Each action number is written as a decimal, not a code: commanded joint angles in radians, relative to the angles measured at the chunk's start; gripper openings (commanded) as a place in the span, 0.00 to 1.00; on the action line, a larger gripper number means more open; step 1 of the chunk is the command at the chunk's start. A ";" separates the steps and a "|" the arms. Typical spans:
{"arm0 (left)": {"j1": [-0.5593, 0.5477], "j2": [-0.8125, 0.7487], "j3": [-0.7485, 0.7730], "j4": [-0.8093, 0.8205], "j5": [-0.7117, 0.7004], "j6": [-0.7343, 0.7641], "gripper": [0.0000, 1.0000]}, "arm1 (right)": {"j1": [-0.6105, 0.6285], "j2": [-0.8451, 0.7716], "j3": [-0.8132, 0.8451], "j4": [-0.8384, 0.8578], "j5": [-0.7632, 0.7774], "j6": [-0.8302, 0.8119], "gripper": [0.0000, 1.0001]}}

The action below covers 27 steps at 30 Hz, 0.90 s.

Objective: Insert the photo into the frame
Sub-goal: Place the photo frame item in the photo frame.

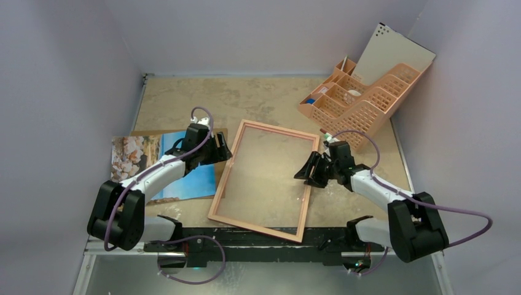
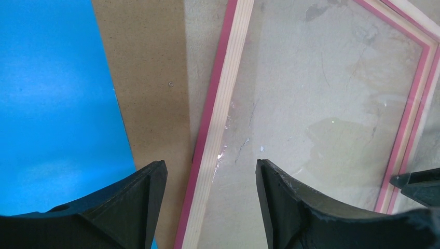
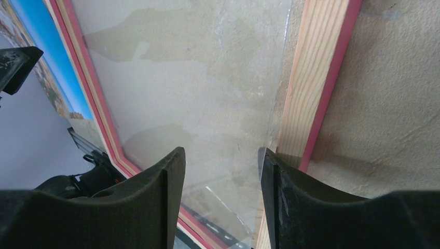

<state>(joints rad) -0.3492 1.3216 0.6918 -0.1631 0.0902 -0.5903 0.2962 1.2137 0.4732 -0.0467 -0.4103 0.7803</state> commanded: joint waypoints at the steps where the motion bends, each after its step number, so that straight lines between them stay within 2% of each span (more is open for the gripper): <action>1: 0.006 -0.011 0.008 0.025 0.023 -0.005 0.66 | 0.003 0.031 0.014 0.034 -0.056 0.008 0.55; 6: 0.006 -0.017 0.009 0.027 0.026 -0.009 0.66 | 0.003 0.065 0.046 -0.018 -0.075 -0.034 0.56; 11: 0.006 -0.022 0.013 0.015 0.007 -0.009 0.66 | 0.004 0.024 0.064 -0.107 -0.038 -0.061 0.73; 14: 0.006 -0.021 0.031 0.004 -0.018 -0.008 0.66 | 0.003 0.004 0.086 -0.169 -0.030 -0.075 0.78; 27: 0.006 -0.010 0.049 0.001 -0.058 -0.004 0.67 | 0.004 -0.042 0.180 -0.405 0.052 -0.156 0.81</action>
<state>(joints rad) -0.3492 1.3216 0.7013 -0.1738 0.0490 -0.5907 0.2993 1.2053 0.6079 -0.3328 -0.4042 0.6613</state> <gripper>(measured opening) 0.665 0.812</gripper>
